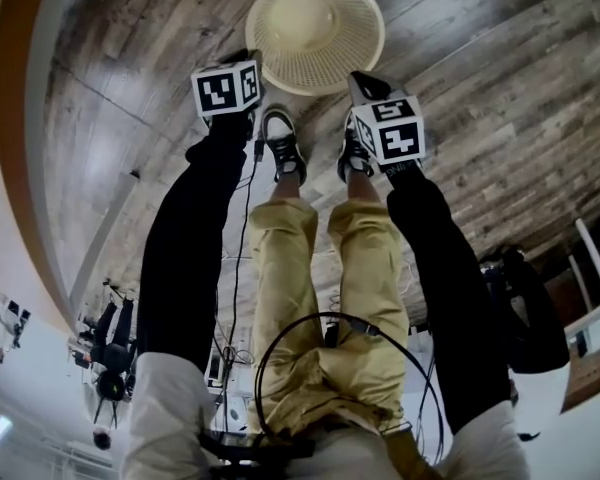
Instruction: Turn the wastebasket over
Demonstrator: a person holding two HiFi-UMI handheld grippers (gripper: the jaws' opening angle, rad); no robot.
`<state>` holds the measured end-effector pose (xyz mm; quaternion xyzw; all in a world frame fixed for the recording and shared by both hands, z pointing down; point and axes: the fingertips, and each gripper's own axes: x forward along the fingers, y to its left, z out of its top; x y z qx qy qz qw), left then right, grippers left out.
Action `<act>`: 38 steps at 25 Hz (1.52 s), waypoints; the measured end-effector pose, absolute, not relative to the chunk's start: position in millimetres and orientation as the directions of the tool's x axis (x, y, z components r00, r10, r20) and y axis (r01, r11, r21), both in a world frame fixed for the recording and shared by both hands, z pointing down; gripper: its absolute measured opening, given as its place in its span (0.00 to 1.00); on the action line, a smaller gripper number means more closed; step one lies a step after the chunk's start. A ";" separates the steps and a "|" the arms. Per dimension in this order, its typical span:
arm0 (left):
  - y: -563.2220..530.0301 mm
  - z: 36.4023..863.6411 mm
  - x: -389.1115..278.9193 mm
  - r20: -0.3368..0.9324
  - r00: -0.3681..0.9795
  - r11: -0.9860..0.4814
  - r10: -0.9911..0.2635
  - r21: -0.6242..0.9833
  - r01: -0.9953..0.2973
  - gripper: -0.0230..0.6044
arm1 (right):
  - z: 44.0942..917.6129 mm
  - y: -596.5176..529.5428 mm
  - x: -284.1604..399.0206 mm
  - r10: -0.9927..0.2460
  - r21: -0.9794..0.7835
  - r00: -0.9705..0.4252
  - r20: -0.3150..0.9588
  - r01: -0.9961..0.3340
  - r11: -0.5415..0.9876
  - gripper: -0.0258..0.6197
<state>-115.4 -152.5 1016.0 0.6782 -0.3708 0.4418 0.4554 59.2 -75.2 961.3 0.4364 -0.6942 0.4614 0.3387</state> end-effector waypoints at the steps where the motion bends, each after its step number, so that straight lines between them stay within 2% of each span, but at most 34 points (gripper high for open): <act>1: -153.9 1013.3 -118.2 0.942 0.315 -0.312 -0.112 0.267 -0.912 0.16 | 959.4 -75.0 59.0 -0.295 -0.344 -0.389 0.873 -0.919 0.193 0.07; 6: -160.9 989.5 -123.5 0.949 0.267 -0.352 -0.170 0.195 -0.915 0.15 | 945.6 -77.7 54.3 -0.315 -0.340 -0.388 0.866 -0.920 0.196 0.08; 11: -159.4 950.4 -114.1 0.933 0.280 -0.376 -0.224 0.182 -0.908 0.15 | 921.5 -83.1 39.5 -0.333 -0.341 -0.394 0.857 -0.917 0.208 0.08; 12: -158.5 942.4 -109.3 0.928 0.291 -0.381 -0.234 0.188 -0.905 0.14 | 915.9 -85.5 37.0 -0.339 -0.339 -0.394 0.855 -0.917 0.209 0.08; 14: -156.0 927.3 -99.0 0.917 0.310 -0.394 -0.252 0.195 -0.898 0.04 | 905.2 -90.1 33.2 -0.350 -0.336 -0.389 0.852 -0.920 0.204 0.07; 23: -137.8 863.6 -72.2 0.890 0.369 -0.451 -0.268 0.223 -0.864 0.04 | 853.6 -98.5 18.5 -0.378 -0.338 -0.392 0.839 -0.919 0.203 0.07; 29: -124.0 805.1 -66.7 0.880 0.379 -0.422 -0.288 0.238 -0.875 0.04 | 795.3 -91.5 17.4 -0.395 -0.322 -0.388 0.833 -0.920 0.223 0.07; 38: -132.4 688.9 -49.6 0.829 0.432 -0.481 -0.355 0.235 -0.845 0.04 | 682.4 -101.2 27.2 -0.499 -0.292 -0.370 0.784 -0.929 0.228 0.07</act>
